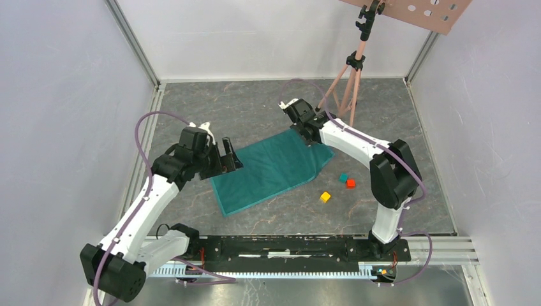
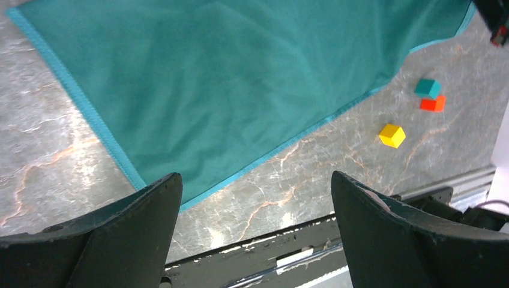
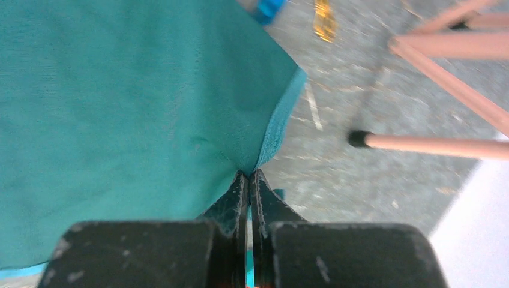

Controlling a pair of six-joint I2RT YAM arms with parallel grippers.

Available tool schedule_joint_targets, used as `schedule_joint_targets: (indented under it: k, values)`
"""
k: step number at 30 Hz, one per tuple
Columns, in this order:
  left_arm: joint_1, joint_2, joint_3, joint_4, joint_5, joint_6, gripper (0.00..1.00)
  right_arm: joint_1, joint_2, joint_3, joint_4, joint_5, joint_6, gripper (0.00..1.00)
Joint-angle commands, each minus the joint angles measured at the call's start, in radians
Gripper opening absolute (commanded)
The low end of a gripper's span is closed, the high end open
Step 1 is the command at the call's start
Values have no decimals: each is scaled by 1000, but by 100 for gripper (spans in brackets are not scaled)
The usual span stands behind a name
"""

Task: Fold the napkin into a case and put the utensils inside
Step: Pick up the rectangle-folded napkin from the center of the board, then fold the rectangle-folded napkin at the center of the board.

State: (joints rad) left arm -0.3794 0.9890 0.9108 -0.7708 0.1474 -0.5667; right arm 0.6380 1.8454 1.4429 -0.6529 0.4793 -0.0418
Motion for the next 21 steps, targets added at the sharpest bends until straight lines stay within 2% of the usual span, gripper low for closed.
schedule_joint_targets:
  k: [1,6,11,16,21]
  values:
    - [95,-55,-35,2,11,6,100,52,-60,-22,117,-294,33,0]
    - [259,-113,-67,-8,111,6,100,113,-46,-28,253,-567,191,0]
    - [332,-146,-50,-44,136,29,100,219,49,-25,420,-796,375,0]
    - [347,-161,-39,-62,142,34,100,291,102,-48,597,-860,539,0]
    - [350,-175,-44,-71,143,31,100,306,154,-58,670,-911,631,0]
